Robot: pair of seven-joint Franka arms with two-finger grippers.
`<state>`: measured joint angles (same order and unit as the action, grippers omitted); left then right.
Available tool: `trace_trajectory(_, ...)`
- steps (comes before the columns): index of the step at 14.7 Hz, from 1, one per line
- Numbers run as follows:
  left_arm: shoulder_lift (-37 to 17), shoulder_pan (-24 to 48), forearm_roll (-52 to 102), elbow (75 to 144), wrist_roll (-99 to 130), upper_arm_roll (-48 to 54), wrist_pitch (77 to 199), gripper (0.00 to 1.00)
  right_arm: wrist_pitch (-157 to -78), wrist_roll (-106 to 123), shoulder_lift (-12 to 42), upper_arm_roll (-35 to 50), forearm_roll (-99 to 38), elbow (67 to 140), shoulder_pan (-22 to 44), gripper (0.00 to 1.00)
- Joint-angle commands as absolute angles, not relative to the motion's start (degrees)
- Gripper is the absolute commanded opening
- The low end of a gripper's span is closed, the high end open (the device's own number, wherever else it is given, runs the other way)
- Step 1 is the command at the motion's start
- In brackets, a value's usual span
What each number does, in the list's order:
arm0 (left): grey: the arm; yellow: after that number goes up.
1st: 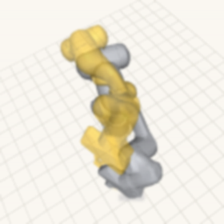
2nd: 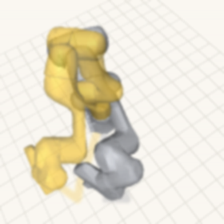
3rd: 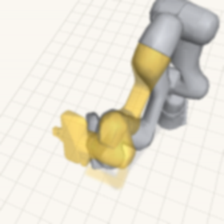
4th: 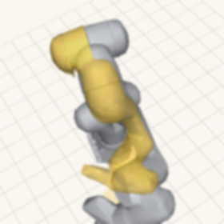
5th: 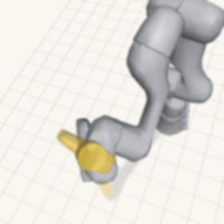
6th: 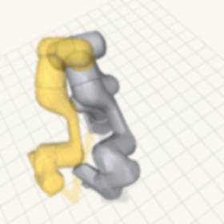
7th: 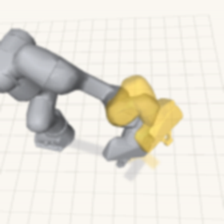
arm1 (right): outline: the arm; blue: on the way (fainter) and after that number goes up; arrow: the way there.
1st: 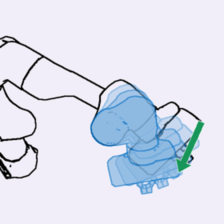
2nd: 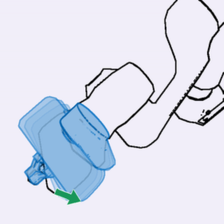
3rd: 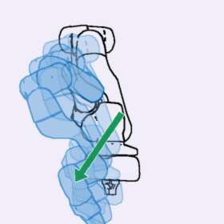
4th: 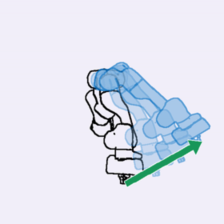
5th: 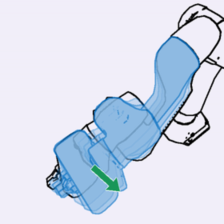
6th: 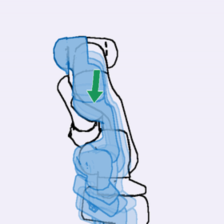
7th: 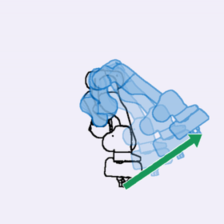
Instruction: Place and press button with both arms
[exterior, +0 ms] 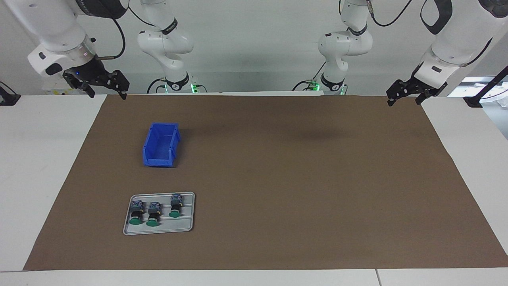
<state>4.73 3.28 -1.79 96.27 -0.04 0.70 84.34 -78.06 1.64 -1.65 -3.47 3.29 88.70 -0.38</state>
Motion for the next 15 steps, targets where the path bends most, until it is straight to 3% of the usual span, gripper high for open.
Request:
trace_trajectory(1,5.71,3.34,-1.41,96.59,-0.88,0.7,83.67,1.0,-79.28,2.64,-3.34,-3.34,2.72,90.79,-0.97,1.0)
trace_trajectory(15,5.62,3.51,-1.41,96.5,-0.79,0.79,83.76,1.0,-79.55,2.72,-3.25,-3.25,1.06,90.53,-0.88,1.0)
